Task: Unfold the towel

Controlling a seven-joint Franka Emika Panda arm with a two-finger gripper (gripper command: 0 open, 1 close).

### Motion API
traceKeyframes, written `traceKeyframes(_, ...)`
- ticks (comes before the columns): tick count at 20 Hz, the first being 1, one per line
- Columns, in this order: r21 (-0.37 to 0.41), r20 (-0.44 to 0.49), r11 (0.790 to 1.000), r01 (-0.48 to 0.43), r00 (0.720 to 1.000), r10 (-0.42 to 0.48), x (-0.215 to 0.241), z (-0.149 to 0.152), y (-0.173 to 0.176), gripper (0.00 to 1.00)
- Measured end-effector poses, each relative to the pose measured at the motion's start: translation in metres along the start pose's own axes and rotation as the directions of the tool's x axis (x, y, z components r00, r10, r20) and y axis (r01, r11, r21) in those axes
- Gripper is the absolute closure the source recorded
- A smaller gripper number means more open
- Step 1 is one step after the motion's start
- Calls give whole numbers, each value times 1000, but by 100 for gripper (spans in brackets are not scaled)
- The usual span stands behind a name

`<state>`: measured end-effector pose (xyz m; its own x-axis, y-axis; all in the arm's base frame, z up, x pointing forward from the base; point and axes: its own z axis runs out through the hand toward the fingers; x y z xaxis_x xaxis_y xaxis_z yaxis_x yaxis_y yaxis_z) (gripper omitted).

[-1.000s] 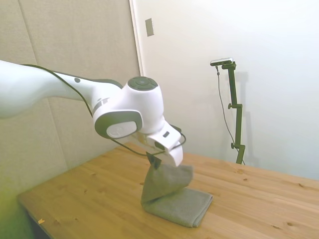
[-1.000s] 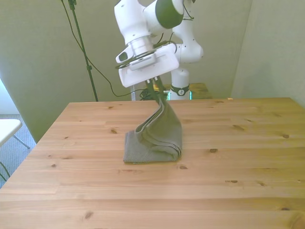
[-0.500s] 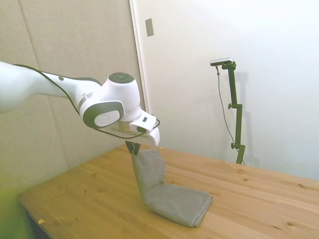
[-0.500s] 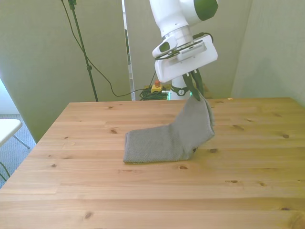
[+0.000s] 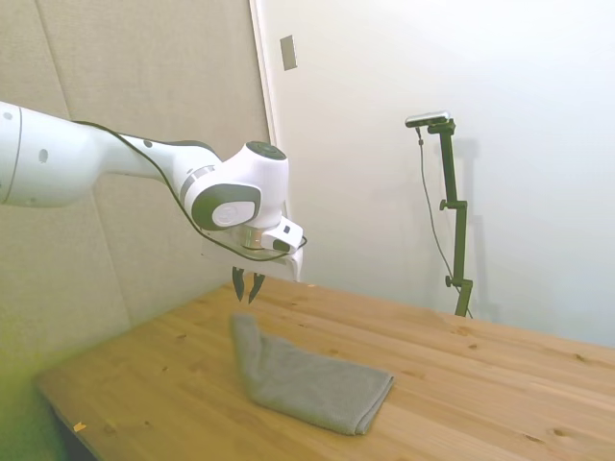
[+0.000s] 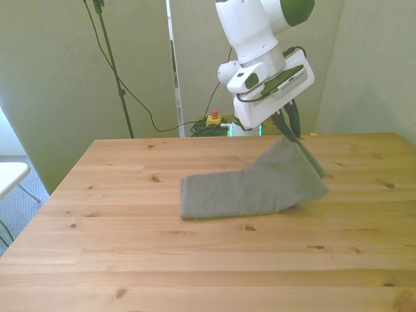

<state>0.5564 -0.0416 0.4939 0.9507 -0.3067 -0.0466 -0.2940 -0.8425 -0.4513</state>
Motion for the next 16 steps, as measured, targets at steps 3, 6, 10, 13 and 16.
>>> traceKeyframes(3, -2, 22, 1000, -9, 1000, 9, 3, -3, 0, 0)
traceKeyframes(6, -78, -48, 990, -114, 993, 111, 9, -6, -2, 0)
traceKeyframes(10, -169, -146, 949, -268, 959, 245, -16, 18, -18, 0)
traceKeyframes(13, -217, -217, 894, -392, 913, 347, -64, 9, -19, 0)
traceKeyframes(16, -244, -297, 826, -509, 850, 436, -114, -9, -7, 0)
